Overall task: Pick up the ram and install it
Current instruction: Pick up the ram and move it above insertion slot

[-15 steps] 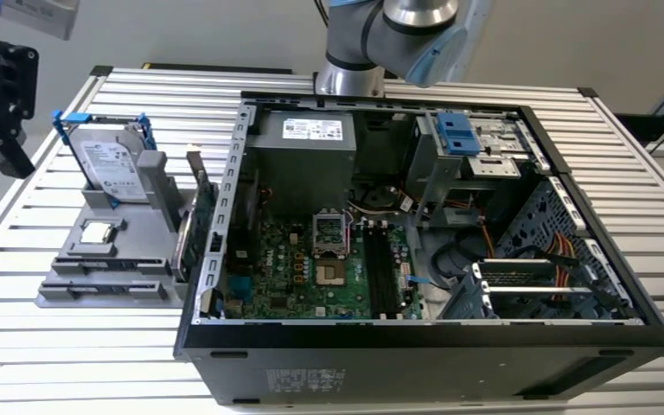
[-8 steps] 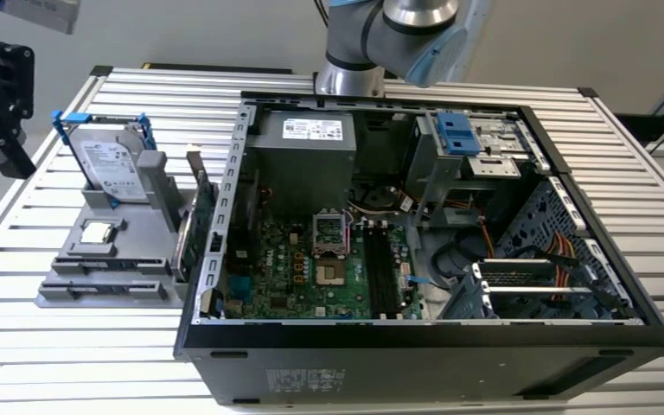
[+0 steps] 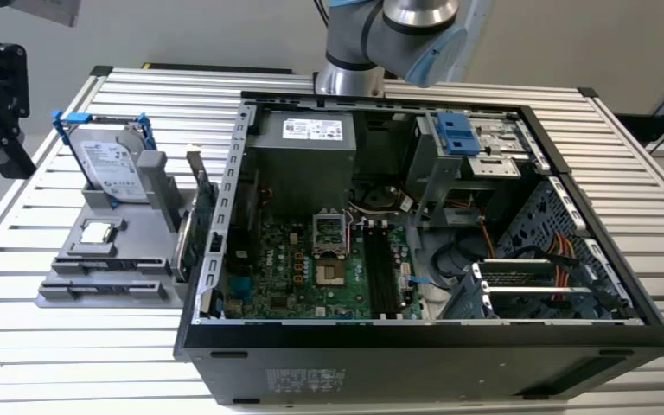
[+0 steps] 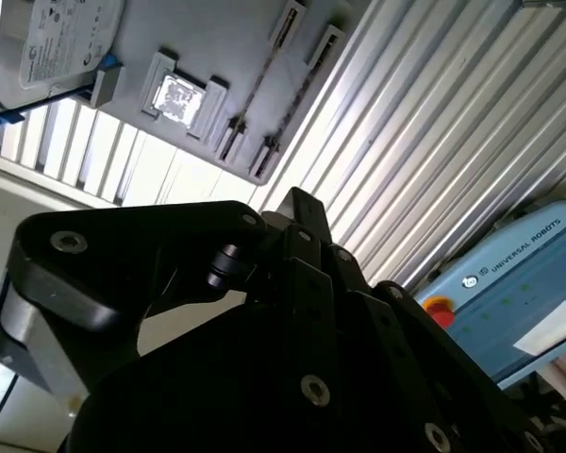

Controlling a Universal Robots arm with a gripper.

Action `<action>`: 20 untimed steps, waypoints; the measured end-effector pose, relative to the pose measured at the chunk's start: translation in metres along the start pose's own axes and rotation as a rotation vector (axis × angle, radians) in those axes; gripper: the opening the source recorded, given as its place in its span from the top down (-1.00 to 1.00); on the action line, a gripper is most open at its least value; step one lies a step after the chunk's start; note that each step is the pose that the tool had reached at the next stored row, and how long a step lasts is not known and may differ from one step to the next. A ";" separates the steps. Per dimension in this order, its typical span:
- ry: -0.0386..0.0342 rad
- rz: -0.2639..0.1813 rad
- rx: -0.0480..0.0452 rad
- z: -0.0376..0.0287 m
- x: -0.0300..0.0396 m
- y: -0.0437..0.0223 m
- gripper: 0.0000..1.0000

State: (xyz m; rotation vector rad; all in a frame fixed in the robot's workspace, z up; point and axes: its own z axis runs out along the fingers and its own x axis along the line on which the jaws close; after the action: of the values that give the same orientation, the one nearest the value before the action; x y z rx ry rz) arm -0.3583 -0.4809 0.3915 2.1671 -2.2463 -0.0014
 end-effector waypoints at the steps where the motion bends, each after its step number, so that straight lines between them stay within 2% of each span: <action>1: 0.0004 -0.014 0.0002 0.0000 0.0000 0.0000 1.00; 8: 0.0023 -0.106 0.0015 0.0000 0.0000 0.0000 1.00; 12: 0.0028 -0.143 0.0021 0.0000 0.0000 0.0000 1.00; 20: 0.0029 -0.149 0.0022 0.0000 0.0000 0.0000 1.00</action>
State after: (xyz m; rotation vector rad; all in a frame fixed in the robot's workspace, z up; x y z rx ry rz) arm -0.3583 -0.4809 0.3914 2.3277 -2.0788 0.0019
